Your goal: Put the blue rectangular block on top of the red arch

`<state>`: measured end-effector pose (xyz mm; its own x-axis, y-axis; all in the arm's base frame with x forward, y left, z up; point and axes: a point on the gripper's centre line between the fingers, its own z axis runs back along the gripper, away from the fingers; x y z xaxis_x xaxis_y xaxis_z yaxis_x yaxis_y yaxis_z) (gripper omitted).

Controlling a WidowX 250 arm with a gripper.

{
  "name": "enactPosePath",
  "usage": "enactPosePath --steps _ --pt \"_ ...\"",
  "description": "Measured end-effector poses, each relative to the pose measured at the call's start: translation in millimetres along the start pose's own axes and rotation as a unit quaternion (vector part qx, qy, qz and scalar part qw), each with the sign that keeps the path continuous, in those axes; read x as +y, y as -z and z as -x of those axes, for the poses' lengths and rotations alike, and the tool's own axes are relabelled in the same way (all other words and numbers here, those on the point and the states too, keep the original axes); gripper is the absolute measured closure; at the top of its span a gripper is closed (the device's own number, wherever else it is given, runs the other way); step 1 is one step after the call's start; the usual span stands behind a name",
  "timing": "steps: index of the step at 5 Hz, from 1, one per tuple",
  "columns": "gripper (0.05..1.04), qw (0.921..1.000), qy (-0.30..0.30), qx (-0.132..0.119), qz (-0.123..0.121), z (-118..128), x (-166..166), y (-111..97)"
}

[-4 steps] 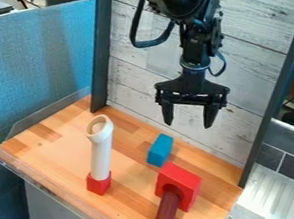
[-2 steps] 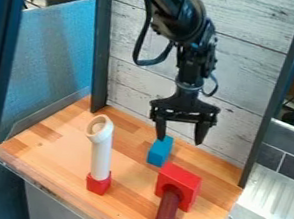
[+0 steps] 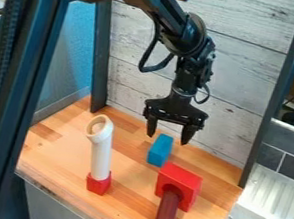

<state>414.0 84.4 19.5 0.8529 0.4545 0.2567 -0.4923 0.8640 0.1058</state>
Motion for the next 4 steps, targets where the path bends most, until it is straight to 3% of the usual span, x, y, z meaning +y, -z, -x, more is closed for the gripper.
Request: enactPosePath --steps 1,3,4 --pt "0.083 0.9993 0.027 0.018 -0.019 -6.2 0.5 6.5" --pt "0.083 0.9972 0.024 0.066 0.024 -10.9 1.5 21.0" --pt "0.083 0.9964 0.038 0.072 0.026 -11.0 -6.7 30.4"
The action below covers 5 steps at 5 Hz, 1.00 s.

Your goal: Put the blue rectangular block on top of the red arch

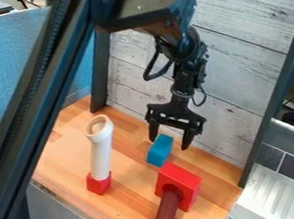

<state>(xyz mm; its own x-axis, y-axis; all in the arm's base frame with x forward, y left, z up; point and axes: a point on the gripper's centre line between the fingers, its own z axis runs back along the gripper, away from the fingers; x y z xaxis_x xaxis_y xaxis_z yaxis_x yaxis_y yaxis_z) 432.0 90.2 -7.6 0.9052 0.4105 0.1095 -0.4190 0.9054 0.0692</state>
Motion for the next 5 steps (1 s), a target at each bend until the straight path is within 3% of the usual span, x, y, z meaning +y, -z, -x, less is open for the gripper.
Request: enactPosePath --steps 2,5 --pt "0.083 0.9999 0.006 0.001 -0.014 2.3 -7.1 12.1" --pt "0.083 0.9992 -0.004 -0.008 -0.04 -2.4 -1.2 8.2"
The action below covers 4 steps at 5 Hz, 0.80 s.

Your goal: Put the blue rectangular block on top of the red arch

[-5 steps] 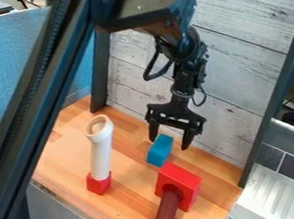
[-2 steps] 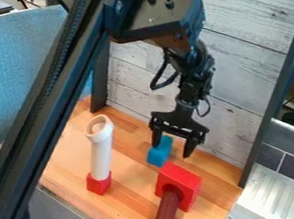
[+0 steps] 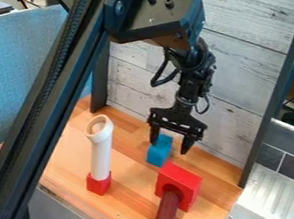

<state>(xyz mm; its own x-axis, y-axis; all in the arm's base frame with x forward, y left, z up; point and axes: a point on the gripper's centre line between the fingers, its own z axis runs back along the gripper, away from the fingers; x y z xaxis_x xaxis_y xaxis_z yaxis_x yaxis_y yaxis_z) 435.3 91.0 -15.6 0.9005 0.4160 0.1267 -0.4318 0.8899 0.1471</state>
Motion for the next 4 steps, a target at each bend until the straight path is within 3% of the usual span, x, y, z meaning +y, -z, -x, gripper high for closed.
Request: enactPosePath --steps 2,4 --pt "0.083 0.9998 -0.012 -0.002 -0.017 -1.1 6.0 -0.3" --pt "0.083 0.9993 -0.015 0.013 -0.03 -2.9 8.8 14.2"
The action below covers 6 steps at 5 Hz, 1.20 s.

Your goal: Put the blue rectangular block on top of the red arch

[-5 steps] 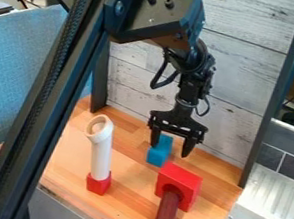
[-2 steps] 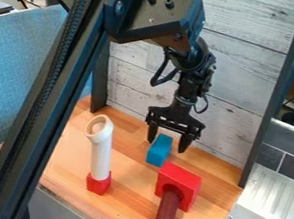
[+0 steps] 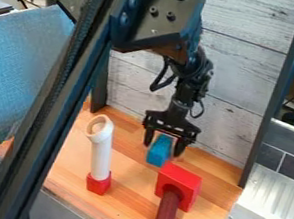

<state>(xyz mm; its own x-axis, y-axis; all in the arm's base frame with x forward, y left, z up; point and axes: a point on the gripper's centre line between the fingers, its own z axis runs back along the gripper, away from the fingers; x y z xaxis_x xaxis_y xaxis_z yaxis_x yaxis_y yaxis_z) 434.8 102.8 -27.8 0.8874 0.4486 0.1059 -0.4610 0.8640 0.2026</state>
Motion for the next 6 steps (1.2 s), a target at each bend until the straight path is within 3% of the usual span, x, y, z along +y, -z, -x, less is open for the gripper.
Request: enactPosePath --steps 1,2,3,5,6 --pt "0.138 0.9998 -0.004 0.017 -0.004 3.2 -0.7 5.3" --pt "0.421 0.9981 -0.029 0.042 0.036 8.7 -0.8 8.7" --pt "0.501 0.9929 -0.056 0.057 0.089 13.4 7.6 -10.5" --pt "0.502 0.9894 -0.086 0.048 0.107 30.5 -10.0 -44.7" --pt "0.501 0.9838 -0.134 0.041 0.112 34.4 -13.2 -66.9"
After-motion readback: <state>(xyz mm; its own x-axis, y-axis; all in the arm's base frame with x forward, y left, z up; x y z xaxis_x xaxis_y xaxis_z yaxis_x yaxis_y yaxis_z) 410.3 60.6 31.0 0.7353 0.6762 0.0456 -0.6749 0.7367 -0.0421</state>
